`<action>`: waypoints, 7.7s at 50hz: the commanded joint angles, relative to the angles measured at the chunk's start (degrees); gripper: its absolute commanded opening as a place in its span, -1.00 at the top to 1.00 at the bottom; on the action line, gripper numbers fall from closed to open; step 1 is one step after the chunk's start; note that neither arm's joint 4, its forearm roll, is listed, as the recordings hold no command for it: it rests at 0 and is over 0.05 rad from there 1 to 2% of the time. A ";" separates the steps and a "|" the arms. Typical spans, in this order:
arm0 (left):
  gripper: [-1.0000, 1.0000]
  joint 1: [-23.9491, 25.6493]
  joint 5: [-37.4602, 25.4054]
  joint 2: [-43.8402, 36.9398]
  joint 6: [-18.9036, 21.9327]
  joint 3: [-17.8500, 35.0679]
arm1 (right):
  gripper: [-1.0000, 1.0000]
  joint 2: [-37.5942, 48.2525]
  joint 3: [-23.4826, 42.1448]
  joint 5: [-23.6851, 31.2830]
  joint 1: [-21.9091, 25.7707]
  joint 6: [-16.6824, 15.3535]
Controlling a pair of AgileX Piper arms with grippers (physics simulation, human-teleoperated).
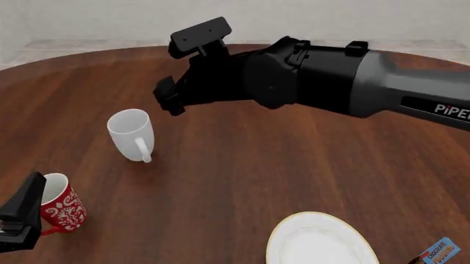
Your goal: Put the white mug on the plate.
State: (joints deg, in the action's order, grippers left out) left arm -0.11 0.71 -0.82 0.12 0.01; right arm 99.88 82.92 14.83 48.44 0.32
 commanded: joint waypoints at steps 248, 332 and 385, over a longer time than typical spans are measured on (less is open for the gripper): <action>-1.00 2.56 -1.57 0.82 0.09 -0.01 | 1.00 38.40 26.52 0.60 3.82 7.15; -1.00 2.64 0.19 -0.13 0.17 0.07 | 1.00 -3.16 -16.28 -8.41 0.39 1.72; -1.00 2.64 0.29 -0.25 0.16 0.10 | 1.00 -23.05 -35.22 -9.29 -1.28 0.96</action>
State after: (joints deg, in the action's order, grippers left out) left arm 2.50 1.20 -1.28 0.27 0.08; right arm 80.65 51.07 5.90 47.30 0.67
